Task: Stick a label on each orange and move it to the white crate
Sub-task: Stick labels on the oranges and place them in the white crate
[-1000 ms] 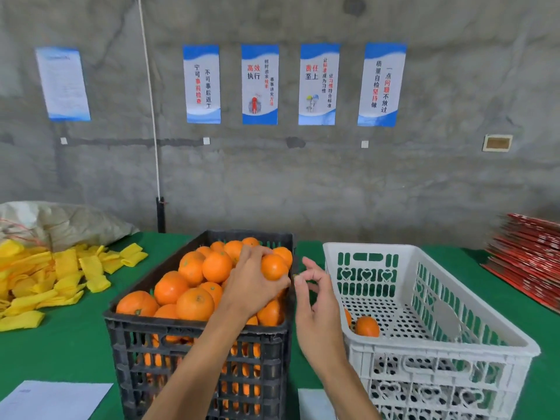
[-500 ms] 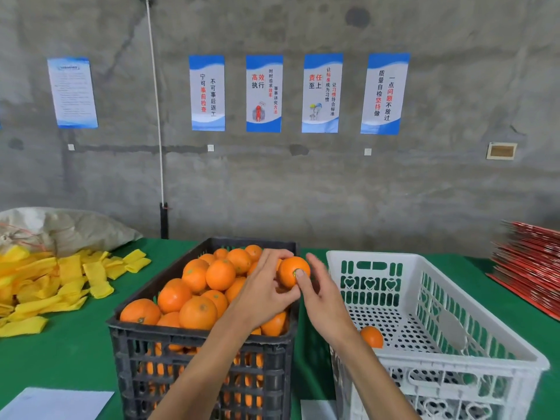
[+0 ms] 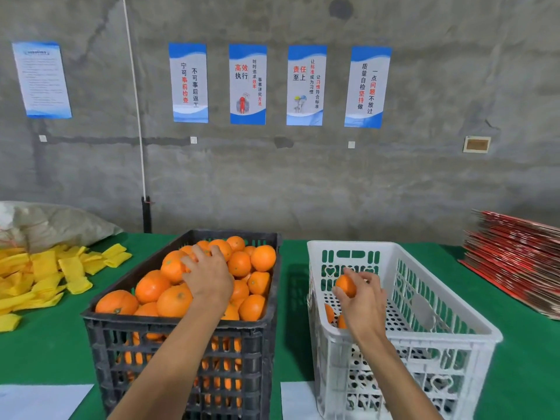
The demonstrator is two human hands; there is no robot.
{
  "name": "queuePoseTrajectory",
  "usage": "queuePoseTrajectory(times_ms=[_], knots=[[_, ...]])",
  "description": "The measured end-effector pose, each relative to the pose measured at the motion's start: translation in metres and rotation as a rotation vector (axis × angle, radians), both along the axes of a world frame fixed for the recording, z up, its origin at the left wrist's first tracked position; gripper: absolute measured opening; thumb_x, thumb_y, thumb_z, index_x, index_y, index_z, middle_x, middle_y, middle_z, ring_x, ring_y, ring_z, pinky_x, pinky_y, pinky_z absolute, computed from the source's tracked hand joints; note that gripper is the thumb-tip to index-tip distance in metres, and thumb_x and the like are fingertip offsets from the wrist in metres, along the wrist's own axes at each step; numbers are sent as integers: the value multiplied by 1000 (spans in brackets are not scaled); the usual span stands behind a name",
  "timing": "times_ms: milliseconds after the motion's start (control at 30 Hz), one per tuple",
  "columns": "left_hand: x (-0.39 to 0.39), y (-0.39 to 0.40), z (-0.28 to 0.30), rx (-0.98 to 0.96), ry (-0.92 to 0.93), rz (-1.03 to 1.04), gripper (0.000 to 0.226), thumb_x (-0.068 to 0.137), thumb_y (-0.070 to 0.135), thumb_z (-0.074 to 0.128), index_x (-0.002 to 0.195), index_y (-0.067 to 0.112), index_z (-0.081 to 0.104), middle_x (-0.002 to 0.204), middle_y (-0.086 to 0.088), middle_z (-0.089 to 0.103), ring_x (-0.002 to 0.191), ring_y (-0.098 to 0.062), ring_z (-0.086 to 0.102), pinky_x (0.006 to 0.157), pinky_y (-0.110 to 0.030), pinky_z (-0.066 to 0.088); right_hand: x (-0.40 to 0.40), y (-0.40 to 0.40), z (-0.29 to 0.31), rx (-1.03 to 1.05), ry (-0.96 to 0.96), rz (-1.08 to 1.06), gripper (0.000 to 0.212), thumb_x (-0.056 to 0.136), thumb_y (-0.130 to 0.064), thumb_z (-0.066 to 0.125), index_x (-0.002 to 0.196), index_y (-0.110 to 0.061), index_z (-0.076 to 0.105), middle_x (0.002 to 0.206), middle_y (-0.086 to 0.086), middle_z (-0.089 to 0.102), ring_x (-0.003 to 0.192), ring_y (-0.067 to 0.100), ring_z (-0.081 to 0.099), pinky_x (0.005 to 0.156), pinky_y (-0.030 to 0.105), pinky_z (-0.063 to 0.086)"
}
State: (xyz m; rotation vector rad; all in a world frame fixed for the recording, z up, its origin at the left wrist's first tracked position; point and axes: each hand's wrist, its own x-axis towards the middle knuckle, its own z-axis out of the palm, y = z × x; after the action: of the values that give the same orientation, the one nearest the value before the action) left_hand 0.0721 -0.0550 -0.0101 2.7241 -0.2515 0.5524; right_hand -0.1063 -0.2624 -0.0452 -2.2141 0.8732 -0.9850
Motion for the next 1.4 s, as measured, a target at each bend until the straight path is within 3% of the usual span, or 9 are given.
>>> queuePoseTrajectory(times_ms=[167, 400, 533, 633, 733, 900, 1033, 1133, 1400], knots=[[-10, 1, 1, -158, -235, -274, 46, 100, 22, 62, 144, 16, 53, 142, -21, 40, 125, -43, 40, 98, -46, 43, -5, -4, -5, -39, 20, 22, 36, 101, -4, 55, 135, -12, 62, 150, 12, 43, 137, 30, 40, 117, 41, 34], [-59, -16, -2, -301, -176, -665, 51, 93, 27, 73, 142, 24, 59, 136, -12, 50, 132, -34, 44, 113, -46, 36, -25, 16, -22, -379, 20, 295, 33, 94, 6, 58, 122, -7, 70, 124, 4, 66, 117, 19, 59, 116, 26, 35], [-97, -16, -19, -234, -346, -805, 48, 94, 26, 72, 140, 22, 60, 139, -9, 49, 128, -32, 46, 101, -47, 48, -39, 40, -56, -651, -67, 487, 28, 85, 15, 67, 111, 5, 74, 118, 15, 72, 110, 31, 68, 99, 45, 55], [-120, -15, -34, -38, -555, -891, 45, 96, 25, 69, 140, 20, 60, 144, -14, 50, 130, -36, 46, 85, -44, 57, -45, 53, -77, -729, -197, 485, 27, 85, 16, 66, 110, 8, 72, 117, 18, 70, 109, 31, 67, 98, 40, 55], [-140, -14, -73, 84, -662, -980, 41, 102, 24, 62, 143, 19, 59, 146, -18, 51, 131, -40, 47, 87, -44, 58, -54, 63, -109, -629, -106, 513, 30, 77, 19, 63, 102, 6, 70, 102, 18, 68, 91, 31, 64, 74, 39, 55], [-170, -7, -170, -211, -194, -1027, 46, 108, 25, 56, 152, 16, 47, 157, -8, 35, 145, -26, 35, 107, -43, 51, -63, 61, -156, -218, 267, 607, 19, 83, 8, 57, 81, -12, 58, 81, 8, 57, 71, 25, 56, 66, 38, 49], [-181, -2, -229, -556, 230, -897, 49, 109, 37, 47, 152, 47, 24, 156, 18, 22, 138, 11, 34, 108, -12, 38, -66, 56, -186, -41, 415, 711, 14, 100, -18, 55, 100, -14, 68, 106, 0, 59, 96, 19, 56, 86, 36, 49], [-179, 3, -245, -631, 319, -805, 42, 105, 54, 39, 143, 59, 22, 149, 31, 22, 130, 20, 35, 95, 3, 35, -69, 55, -198, -11, 439, 688, 35, 102, -32, 60, 127, -9, 70, 134, -2, 57, 120, 14, 52, 106, 28, 41], [-178, 4, -251, -604, 354, -728, 55, 105, 57, 33, 154, 35, 24, 140, 27, 26, 125, 25, 34, 91, -1, 34, -60, 56, -204, 70, 318, 586, 19, 95, -18, 71, 107, -6, 79, 123, -1, 66, 113, 14, 59, 105, 30, 44]])
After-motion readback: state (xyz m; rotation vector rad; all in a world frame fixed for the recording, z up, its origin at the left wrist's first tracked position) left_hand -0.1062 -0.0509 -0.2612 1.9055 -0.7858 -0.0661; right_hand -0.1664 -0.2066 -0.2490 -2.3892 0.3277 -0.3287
